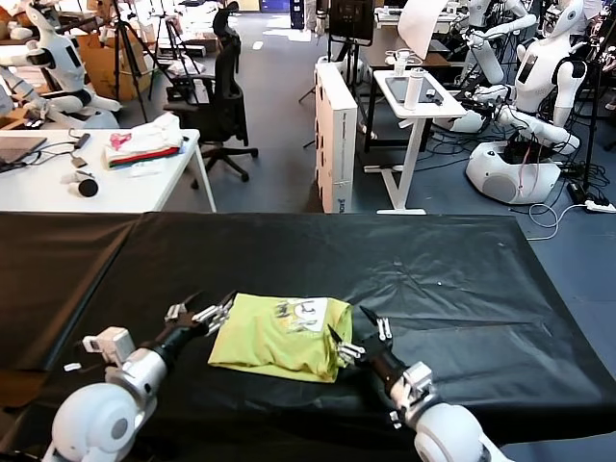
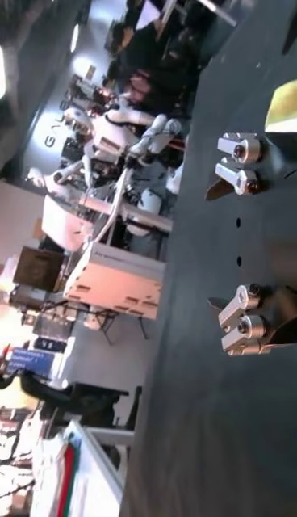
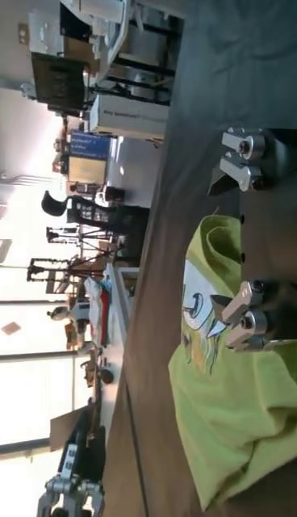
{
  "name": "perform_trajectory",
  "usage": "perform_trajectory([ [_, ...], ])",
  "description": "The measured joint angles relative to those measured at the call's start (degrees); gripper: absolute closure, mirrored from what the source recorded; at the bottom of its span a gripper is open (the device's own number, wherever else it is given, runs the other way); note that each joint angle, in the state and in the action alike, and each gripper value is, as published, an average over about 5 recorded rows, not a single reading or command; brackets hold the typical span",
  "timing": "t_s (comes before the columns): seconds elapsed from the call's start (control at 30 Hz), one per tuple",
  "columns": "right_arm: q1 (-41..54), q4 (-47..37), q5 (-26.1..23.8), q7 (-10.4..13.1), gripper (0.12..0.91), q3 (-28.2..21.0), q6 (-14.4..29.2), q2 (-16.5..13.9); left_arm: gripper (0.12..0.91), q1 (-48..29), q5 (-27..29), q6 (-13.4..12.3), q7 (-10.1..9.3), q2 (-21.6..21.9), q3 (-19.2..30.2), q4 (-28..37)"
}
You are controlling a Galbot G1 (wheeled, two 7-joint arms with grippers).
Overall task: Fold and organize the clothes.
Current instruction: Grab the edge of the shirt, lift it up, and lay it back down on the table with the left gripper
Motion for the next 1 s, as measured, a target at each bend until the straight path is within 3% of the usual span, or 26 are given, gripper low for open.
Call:
perform_trajectory([
  [0.23, -1.54, 0.22, 2.38, 0.65, 0.118, 4.06, -0.26, 0.27, 0.123, 0.75, -0.11, 0.24, 0.0, -0.28, -0.66, 0.66],
  [0.6, -8.15, 5.3, 9.35, -5.82, 0.118, 10.75, 6.35, -3.85, 0.123, 0.95, -0.59, 0.24, 0.5, 1.44, -1.31, 2.1],
  [0.87, -14.26, 9.63, -1.34, -10.49, 0.118, 9.5, 8.25, -9.16, 0.123, 0.7, -0.84, 0.18, 0.55, 1.53, -1.53, 1.98],
  [1.0, -14.01, 10.12, -7.08, -11.12, 0.118, 6.72, 7.94, -11.41, 0.123, 0.88, -0.68, 0.18, 0.55, 1.45, -1.4, 2.03],
])
